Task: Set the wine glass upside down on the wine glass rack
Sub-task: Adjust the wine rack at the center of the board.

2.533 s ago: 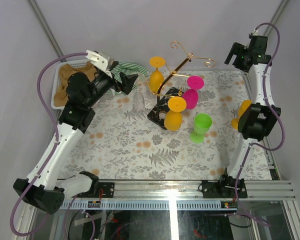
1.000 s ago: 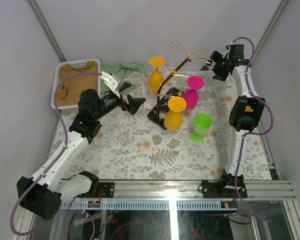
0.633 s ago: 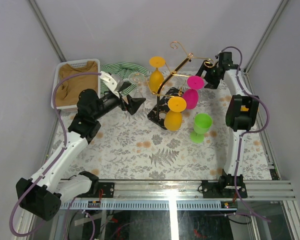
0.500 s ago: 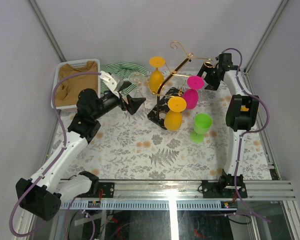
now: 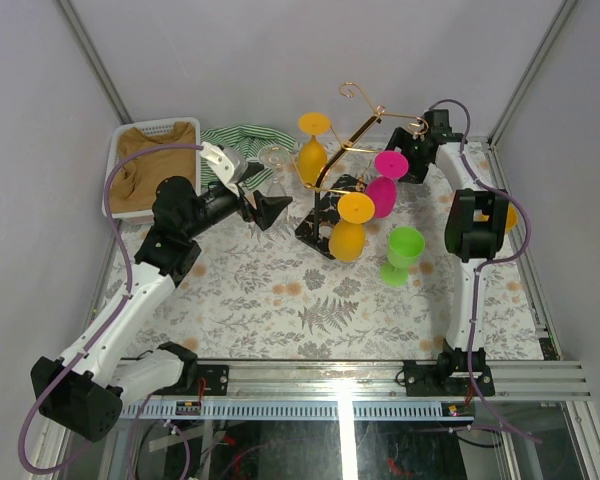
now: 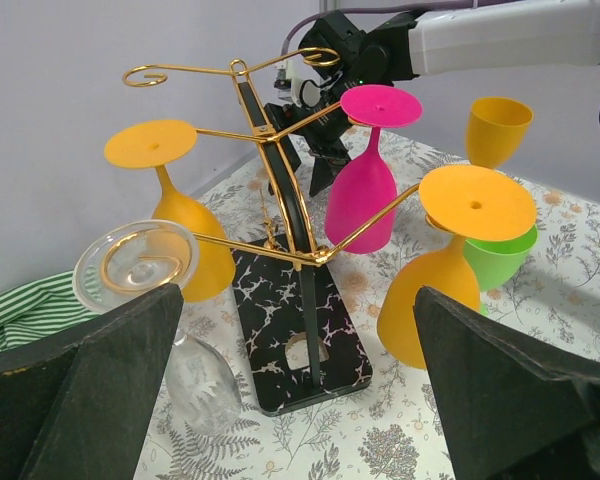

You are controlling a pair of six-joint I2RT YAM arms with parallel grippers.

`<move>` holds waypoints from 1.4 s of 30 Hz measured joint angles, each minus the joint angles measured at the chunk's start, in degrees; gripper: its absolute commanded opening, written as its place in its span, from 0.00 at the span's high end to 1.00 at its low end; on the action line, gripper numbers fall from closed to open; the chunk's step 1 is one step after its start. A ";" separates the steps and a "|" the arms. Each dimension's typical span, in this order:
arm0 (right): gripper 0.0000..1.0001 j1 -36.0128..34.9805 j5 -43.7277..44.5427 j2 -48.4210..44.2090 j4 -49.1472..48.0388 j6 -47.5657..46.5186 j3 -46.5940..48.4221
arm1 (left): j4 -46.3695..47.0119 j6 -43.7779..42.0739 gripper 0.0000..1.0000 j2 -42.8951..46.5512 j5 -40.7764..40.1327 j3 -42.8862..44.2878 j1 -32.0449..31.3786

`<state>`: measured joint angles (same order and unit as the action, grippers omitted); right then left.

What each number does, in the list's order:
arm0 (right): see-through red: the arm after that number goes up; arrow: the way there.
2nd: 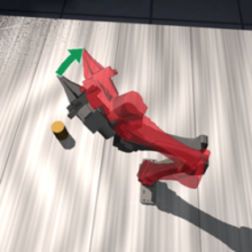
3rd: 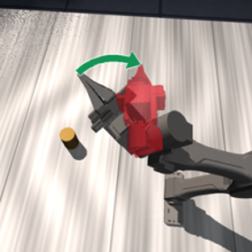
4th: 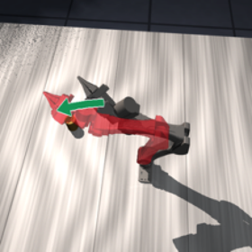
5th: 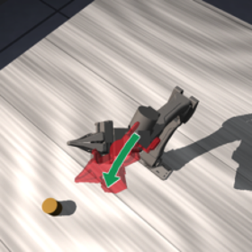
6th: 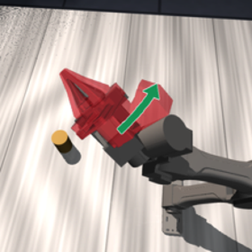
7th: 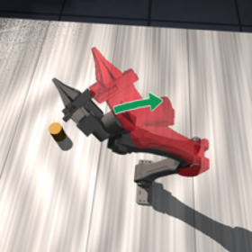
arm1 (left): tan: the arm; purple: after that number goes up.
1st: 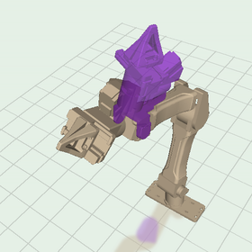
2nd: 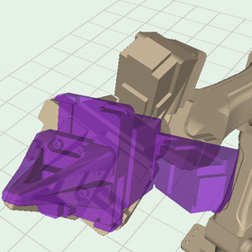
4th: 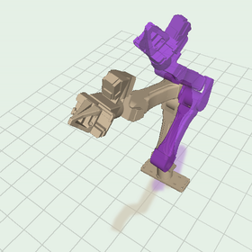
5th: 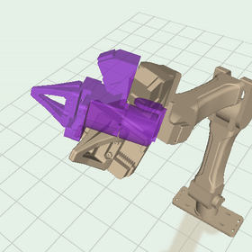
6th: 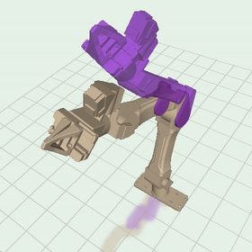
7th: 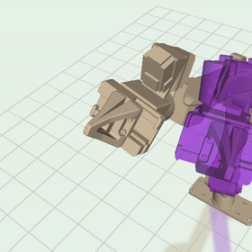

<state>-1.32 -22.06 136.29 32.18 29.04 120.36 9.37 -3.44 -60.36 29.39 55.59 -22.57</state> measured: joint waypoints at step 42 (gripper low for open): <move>0.00 3.72 -3.63 4.26 -6.10 5.40 3.56 | -0.42 -1.14 0.00 -1.11 0.17 0.09 -0.02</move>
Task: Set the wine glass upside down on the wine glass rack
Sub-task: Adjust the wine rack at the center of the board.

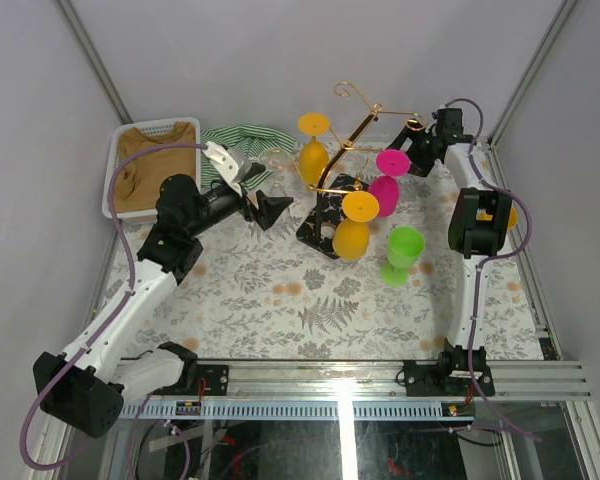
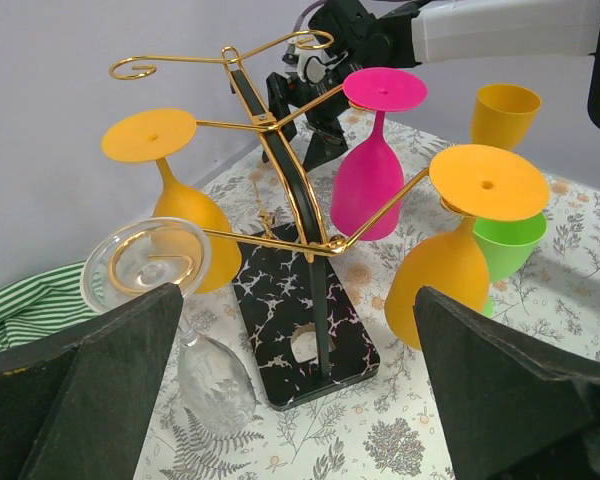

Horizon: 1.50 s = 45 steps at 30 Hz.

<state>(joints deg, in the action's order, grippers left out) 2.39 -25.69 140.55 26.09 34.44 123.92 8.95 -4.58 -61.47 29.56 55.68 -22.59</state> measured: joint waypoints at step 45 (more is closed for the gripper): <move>0.00 -6.67 -12.22 5.88 0.81 -5.84 1.38 | 0.28 0.66 0.00 -2.71 1.53 2.47 0.00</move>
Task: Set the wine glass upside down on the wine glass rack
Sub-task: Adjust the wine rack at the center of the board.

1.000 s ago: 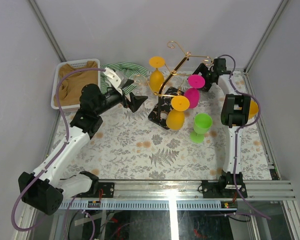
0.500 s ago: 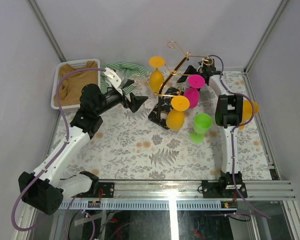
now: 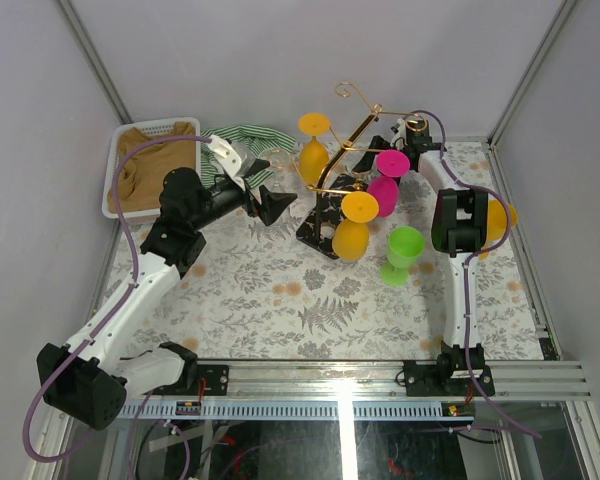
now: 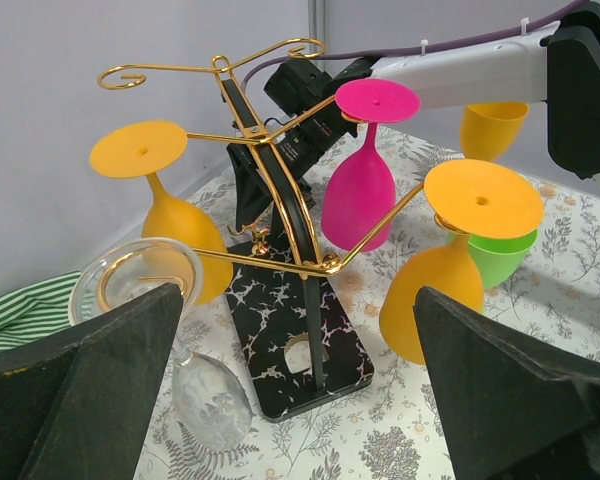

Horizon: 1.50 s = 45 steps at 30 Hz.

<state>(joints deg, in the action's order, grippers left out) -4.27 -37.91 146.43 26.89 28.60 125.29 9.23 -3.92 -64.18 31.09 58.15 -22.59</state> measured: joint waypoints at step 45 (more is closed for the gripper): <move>0.00 -7.52 -0.42 -2.99 4.13 -11.82 -3.61 | 0.20 0.26 0.00 2.12 0.00 0.00 0.00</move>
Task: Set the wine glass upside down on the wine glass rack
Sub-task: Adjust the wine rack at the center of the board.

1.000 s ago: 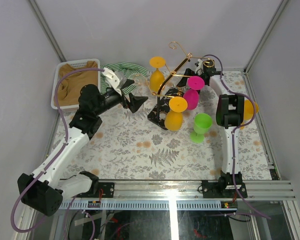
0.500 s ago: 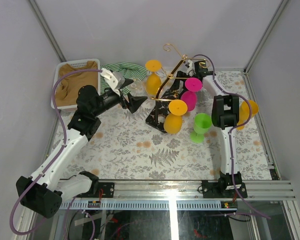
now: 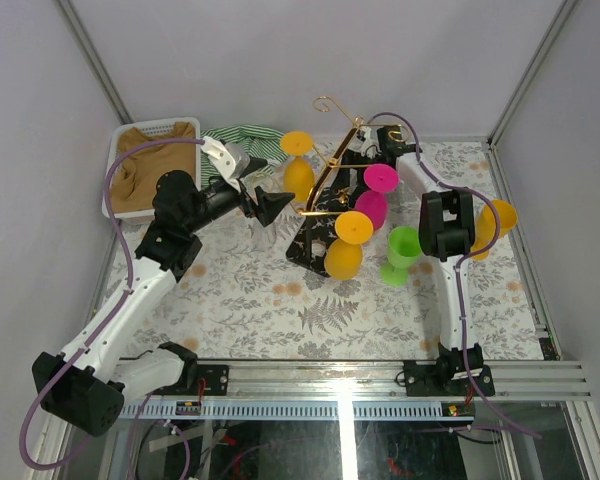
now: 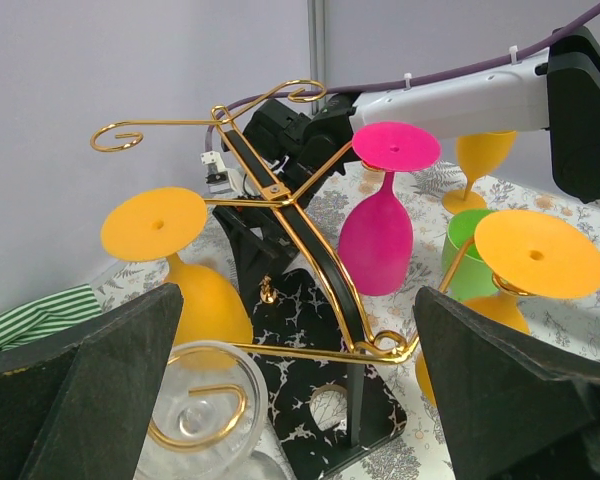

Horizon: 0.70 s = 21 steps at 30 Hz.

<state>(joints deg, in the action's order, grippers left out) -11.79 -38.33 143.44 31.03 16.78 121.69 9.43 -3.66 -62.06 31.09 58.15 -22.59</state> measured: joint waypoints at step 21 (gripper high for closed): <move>0.00 -2.58 -0.74 -3.26 4.20 -8.90 -4.37 | 1.27 0.02 0.00 0.00 0.00 0.42 0.00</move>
<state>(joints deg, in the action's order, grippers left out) -14.37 -39.07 140.18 35.22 7.88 117.32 10.70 -3.64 -62.06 31.09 58.57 -22.59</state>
